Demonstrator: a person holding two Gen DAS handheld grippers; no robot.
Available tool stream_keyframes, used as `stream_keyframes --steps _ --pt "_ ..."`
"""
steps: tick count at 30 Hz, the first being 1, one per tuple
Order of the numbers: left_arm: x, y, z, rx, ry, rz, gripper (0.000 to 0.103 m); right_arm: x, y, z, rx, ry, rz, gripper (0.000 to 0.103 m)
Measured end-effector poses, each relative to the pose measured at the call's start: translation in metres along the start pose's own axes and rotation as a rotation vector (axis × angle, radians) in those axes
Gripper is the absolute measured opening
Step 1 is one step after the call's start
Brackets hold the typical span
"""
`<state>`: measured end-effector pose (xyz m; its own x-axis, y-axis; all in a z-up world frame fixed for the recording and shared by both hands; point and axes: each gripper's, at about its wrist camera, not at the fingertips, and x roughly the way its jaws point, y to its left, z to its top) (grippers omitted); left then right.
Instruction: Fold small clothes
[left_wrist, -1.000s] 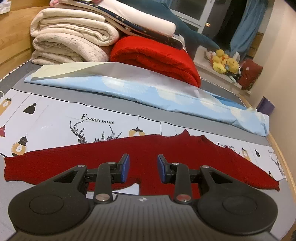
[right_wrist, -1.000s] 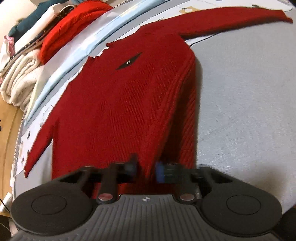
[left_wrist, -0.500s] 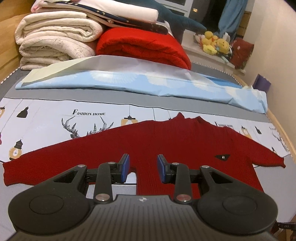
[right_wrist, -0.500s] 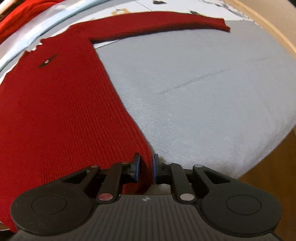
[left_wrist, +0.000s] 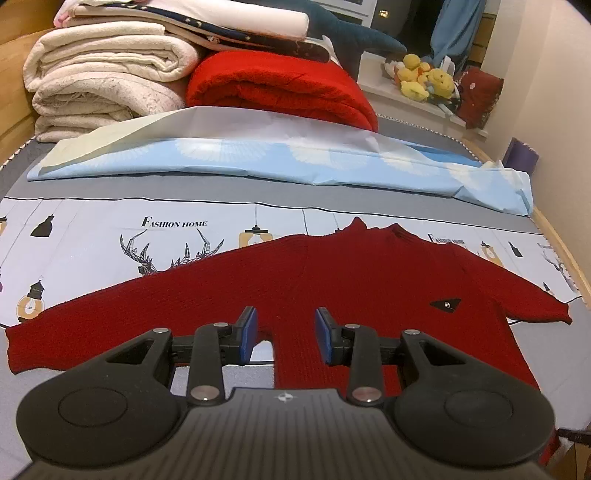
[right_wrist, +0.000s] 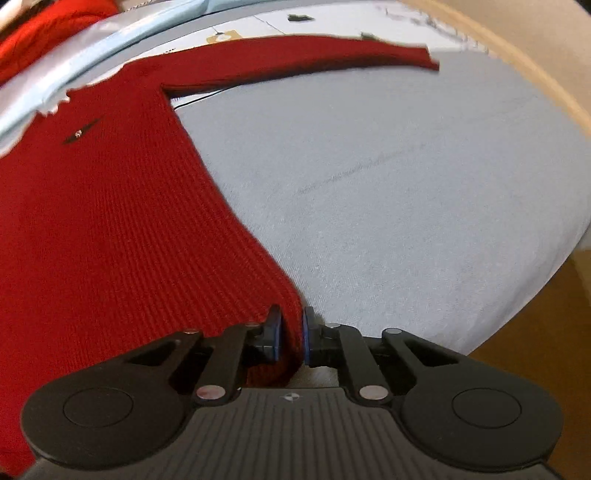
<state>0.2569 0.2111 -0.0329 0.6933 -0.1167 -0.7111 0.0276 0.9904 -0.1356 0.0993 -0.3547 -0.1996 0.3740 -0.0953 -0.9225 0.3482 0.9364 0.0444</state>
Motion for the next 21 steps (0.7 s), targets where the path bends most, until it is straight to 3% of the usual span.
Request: stream_keyframes --steps 3,6,8,10,12,15,18,21 --pt "-0.002 0.003 0.000 -0.002 -0.004 0.001 0.039 -0.016 0.010 -0.002 0.012 -0.100 -0.130 0.017" --pt "-0.001 0.005 0.000 -0.016 0.001 0.006 0.039 -0.028 0.026 -0.011 -0.024 -0.193 -0.063 0.032" --pt "-0.001 0.005 -0.001 -0.016 0.002 0.006 0.039 -0.017 0.038 -0.016 -0.061 -0.141 -0.011 0.035" --pt "-0.002 0.004 -0.001 -0.010 0.003 0.005 0.039 0.002 0.043 -0.025 -0.095 -0.010 -0.037 0.035" --pt "-0.003 0.004 -0.001 -0.009 -0.001 0.001 0.039 -0.006 0.050 -0.026 -0.122 -0.067 -0.062 0.037" --pt "-0.004 0.004 0.000 -0.010 -0.005 0.001 0.040 -0.020 0.056 -0.030 -0.107 -0.121 0.041 0.041" --pt "-0.003 0.004 0.000 -0.018 -0.003 0.002 0.040 -0.002 0.073 -0.036 -0.182 0.003 0.039 0.051" --pt "-0.004 0.002 0.001 -0.015 -0.004 0.001 0.040 -0.010 0.087 -0.035 -0.205 -0.039 0.005 0.052"
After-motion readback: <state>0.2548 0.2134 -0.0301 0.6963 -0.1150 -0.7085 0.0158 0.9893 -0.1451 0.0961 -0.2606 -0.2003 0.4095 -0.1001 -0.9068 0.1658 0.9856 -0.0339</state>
